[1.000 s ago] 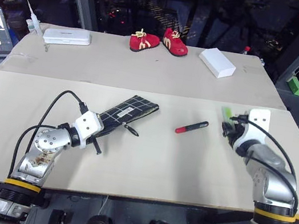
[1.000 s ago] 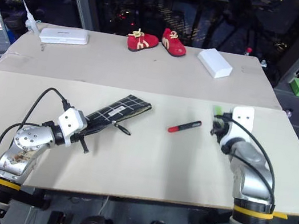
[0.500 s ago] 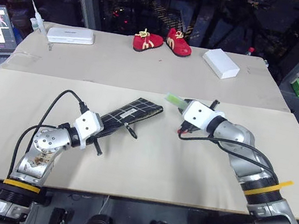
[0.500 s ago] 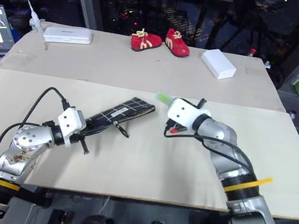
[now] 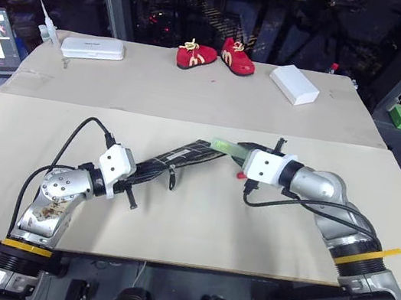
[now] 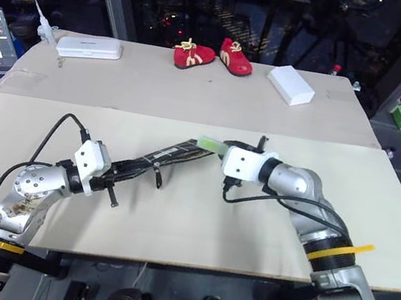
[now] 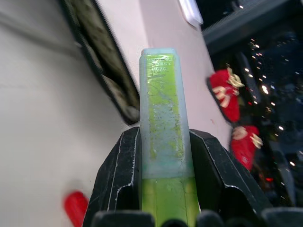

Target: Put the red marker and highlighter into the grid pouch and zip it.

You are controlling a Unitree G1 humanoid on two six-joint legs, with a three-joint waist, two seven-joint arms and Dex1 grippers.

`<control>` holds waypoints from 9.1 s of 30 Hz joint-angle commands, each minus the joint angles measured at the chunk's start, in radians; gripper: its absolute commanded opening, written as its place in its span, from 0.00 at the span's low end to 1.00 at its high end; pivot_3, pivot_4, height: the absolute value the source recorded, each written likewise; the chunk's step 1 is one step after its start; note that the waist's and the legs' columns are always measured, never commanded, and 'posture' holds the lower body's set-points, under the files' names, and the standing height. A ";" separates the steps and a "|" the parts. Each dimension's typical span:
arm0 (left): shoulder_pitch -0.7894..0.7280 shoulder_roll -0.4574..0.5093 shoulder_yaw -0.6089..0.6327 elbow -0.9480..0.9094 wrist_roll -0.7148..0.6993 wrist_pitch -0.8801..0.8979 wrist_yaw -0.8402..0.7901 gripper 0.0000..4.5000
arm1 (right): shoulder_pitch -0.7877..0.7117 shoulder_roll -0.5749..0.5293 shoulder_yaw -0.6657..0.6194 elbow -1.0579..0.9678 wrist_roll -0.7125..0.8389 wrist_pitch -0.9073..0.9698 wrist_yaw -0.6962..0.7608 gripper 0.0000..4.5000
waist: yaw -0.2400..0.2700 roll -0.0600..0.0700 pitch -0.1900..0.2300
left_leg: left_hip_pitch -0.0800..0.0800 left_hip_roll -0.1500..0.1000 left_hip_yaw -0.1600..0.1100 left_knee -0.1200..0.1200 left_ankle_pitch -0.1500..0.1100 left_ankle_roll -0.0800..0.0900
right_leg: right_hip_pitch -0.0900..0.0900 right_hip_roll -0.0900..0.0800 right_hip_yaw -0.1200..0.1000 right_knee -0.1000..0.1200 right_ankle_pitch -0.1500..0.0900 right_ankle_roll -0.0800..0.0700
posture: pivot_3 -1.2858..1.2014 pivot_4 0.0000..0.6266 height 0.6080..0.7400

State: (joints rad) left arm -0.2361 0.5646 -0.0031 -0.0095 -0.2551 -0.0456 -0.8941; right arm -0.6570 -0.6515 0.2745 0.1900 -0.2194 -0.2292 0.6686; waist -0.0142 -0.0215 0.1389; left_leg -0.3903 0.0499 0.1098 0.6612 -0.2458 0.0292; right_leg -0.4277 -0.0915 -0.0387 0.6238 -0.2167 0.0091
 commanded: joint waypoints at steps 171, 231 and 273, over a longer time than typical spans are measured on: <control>0.059 -0.044 -0.001 -0.099 0.008 -0.009 0.058 0.00 | -0.584 0.096 0.113 1.115 -0.198 -0.248 0.379 0.64 | -0.007 0.001 0.001 | 0.002 0.001 0.002 0.000 0.000 0.000 | 0.002 -0.001 0.001 0.001 0.000 -0.001 | 0.52 0.24 1.00; 0.048 -0.062 -0.005 -0.112 -0.003 0.026 0.076 0.00 | -0.069 -0.015 -0.096 -0.196 -0.040 0.052 0.349 0.10 | -0.018 0.003 0.002 | 0.005 0.001 -0.002 0.000 0.000 -0.001 | 0.003 -0.002 0.001 0.002 0.000 0.000 | 0.52 0.24 1.00; 0.009 -0.059 0.002 -0.087 -0.001 0.021 0.055 0.00 | -0.234 0.273 0.252 0.140 -0.366 -0.101 0.049 0.10 | -0.004 0.003 0.002 | 0.002 0.000 0.001 0.000 0.000 -0.001 | 0.001 0.000 0.000 0.002 0.000 -0.001 | 0.52 0.24 1.00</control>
State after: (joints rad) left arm -0.2165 0.5010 -0.0161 -0.0615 -0.2385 -0.0151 -0.8398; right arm -0.8599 -0.3923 0.5238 0.3116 -0.5755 -0.3004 0.7559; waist -0.0185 -0.0189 0.1408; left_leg -0.3886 0.0498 0.1110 0.6612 -0.2454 0.0284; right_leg -0.4269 -0.0917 -0.0386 0.6254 -0.2169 0.0083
